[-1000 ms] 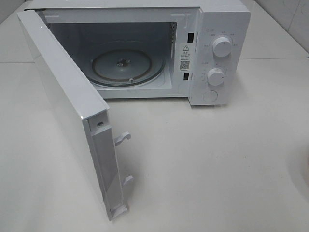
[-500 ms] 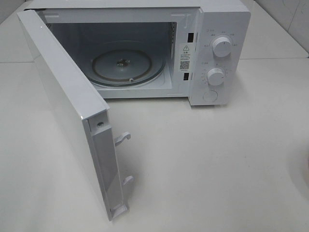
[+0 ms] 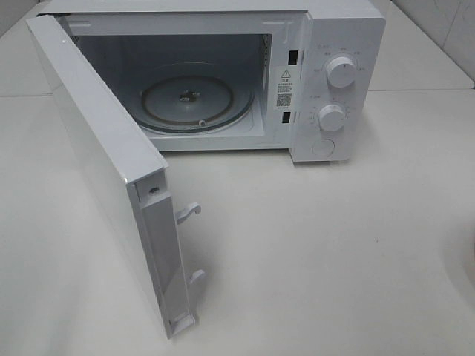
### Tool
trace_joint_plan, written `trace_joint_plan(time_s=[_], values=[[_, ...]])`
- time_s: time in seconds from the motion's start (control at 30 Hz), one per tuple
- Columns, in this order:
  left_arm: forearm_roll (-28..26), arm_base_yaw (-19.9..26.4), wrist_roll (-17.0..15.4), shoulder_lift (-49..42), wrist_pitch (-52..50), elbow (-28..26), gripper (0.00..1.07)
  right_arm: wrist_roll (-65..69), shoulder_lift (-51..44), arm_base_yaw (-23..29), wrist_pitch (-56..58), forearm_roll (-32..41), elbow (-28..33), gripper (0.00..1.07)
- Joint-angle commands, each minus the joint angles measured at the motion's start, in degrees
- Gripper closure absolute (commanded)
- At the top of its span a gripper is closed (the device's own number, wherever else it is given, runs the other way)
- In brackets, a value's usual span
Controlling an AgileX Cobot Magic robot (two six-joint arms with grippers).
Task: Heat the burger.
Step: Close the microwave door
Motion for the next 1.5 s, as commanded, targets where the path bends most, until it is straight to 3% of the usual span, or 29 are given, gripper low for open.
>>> trace_joint_plan(time_s=[0.03,0.2,0.37,0.4,0.43,0.47,0.5,0.53,0.57,0.6,0.63,0.67,0.83,0.87,1.0,1.07,1.27,1.43,1.47,1.5], values=[[0.17,-0.23,-0.06,3.32,-1.43,1.43,0.07,-0.46,-1.78,-0.4,-0.86,0.17,0.06,0.34],[2.75,-0.23,-0.74,8.42,-4.53,1.6,0.1,-0.46,-1.78,-0.4,-0.86,0.17,0.06,0.34],[5.33,-0.23,-3.84,12.95,-7.62,1.6,0.2,-0.46,-1.78,-0.4,-0.86,0.17,0.06,0.34],[5.5,-0.23,-4.58,15.13,-9.8,1.6,0.29,-0.46,-1.78,-0.4,-0.86,0.17,0.06,0.34],[5.33,-0.23,-4.53,17.42,-11.86,1.6,0.44,-0.46,-1.78,-0.4,-0.86,0.17,0.06,0.34],[5.33,-0.23,-4.53,17.42,-11.86,1.6,0.44,-0.46,-1.78,-0.4,-0.86,0.17,0.06,0.34],[4.93,-0.23,-4.53,19.48,-13.46,1.6,0.66,-0.46,-1.78,-0.4,-0.86,0.17,0.06,0.34],[4.93,-0.23,-4.53,19.48,-13.46,1.6,0.66,-0.46,-1.78,-0.4,-0.86,0.17,0.06,0.34],[4.76,-0.23,-4.53,20.28,-14.27,1.6,0.75,-0.46,-1.78,-0.4,-0.86,0.17,0.06,0.34],[4.18,-0.23,-4.58,22.4,-16.1,1.6,0.97,-0.46,-1.78,-0.4,-0.86,0.17,0.06,0.34],[4.18,-0.23,-4.58,22.4,-16.1,1.6,0.97,-0.46,-1.78,-0.4,-0.86,0.17,0.06,0.34],[3.61,-0.23,-4.58,23.38,-17.13,1.6,1.05,-0.46,-1.78,-0.4,-0.86,0.17,0.06,0.34],[2.18,-0.23,-3.61,29.28,-23.15,1.6,1.07,-0.46,-1.78,-0.4,-0.86,0.17,0.06,0.34],[2.18,-0.23,-1.55,31.51,-26.87,1.66,1.07,-0.46,-1.78,-0.4,-0.86,0.17,0.06,0.34],[2.18,-0.23,0.63,34.49,-35.64,2.92,1.07,-0.46,-1.78,-0.4,-0.86,0.17,0.06,0.34],[2.18,-0.23,1.72,36.84,-46.64,6.02,1.07,-0.46,-1.78,-0.4,-0.86,0.17,0.06,0.34],[2.81,-0.23,1.72,40.22,-61.76,11.4,1.07,-0.46,-1.78,-0.4,-0.86,0.17,0.06,0.34],[9.51,-0.23,-1.2,45.26,-72.71,15.58,1.07,-0.46,-1.78,-0.4,-0.86,0.17,0.06,0.34],[11.17,-0.23,-2.64,46.24,-74.43,15.93,1.07,-0.46,-1.78,-0.4,-0.86,0.17,0.06,0.34],[16.1,-0.23,-7.39,48.93,-77.35,16.27,1.07,-0.46,-1.78,-0.4,-0.86,0.17,0.06,0.34]])
